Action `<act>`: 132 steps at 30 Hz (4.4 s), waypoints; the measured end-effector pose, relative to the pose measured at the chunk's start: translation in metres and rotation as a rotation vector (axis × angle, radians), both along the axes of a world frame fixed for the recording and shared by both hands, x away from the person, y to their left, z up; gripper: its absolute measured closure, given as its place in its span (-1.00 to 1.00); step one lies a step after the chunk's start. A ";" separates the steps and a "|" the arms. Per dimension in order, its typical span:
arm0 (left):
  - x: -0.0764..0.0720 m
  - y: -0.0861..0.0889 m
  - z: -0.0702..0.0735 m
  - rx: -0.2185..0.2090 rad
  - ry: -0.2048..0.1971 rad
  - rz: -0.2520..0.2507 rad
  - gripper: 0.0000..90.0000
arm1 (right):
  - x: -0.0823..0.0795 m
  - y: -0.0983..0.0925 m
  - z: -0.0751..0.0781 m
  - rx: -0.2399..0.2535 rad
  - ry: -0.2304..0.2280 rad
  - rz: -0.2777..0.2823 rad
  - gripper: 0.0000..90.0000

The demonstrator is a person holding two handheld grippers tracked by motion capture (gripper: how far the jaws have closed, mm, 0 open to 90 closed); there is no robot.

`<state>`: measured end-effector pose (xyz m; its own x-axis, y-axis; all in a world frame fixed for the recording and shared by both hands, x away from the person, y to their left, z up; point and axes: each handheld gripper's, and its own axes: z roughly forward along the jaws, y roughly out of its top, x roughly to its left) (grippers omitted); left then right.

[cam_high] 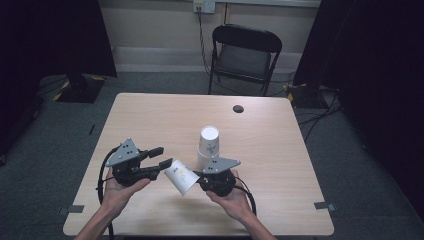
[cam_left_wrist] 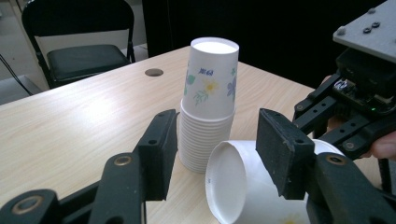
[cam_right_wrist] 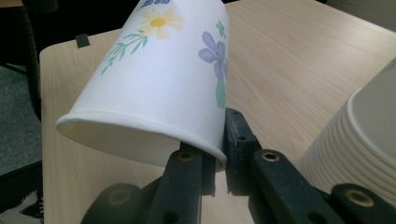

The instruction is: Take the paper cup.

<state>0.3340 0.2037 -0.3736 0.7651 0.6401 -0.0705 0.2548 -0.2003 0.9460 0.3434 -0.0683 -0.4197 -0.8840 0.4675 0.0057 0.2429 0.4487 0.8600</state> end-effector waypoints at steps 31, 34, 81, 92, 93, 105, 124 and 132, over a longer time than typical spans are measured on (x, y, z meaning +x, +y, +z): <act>-0.011 -0.036 -0.016 0.282 -0.023 -0.373 -0.53 | 0.006 0.004 -0.007 -0.112 0.107 0.047 0.89; -0.011 -0.035 -0.019 0.285 -0.033 -0.380 -0.54 | 0.005 0.005 -0.007 -0.114 0.106 0.051 0.89; -0.014 -0.049 -0.040 0.427 -0.069 -0.333 -0.62 | 0.015 -0.009 0.006 0.089 0.215 -0.015 0.95; -0.012 -0.052 -0.046 0.413 -0.022 -0.316 -0.53 | 0.013 -0.001 0.009 0.086 0.216 -0.006 0.90; -0.012 -0.052 -0.046 0.413 -0.022 -0.316 -0.51 | 0.013 -0.001 0.009 0.086 0.216 -0.006 0.90; -0.007 -0.050 -0.047 0.368 0.051 -0.323 -0.37 | 0.012 -0.002 0.012 0.125 0.185 -0.020 0.91; -0.014 -0.058 -0.046 0.375 -0.035 -0.265 -0.58 | 0.015 0.002 0.007 0.102 0.289 -0.083 0.93; -0.015 -0.060 -0.046 0.379 -0.039 -0.271 -0.53 | 0.012 0.006 0.007 0.092 0.304 -0.091 0.93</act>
<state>0.3188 0.1438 -0.4193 0.9058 0.3918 0.1616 0.1114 -0.5879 0.8012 0.3556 -0.0624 -0.4127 -0.7901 0.5297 0.3085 0.5299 0.3372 0.7781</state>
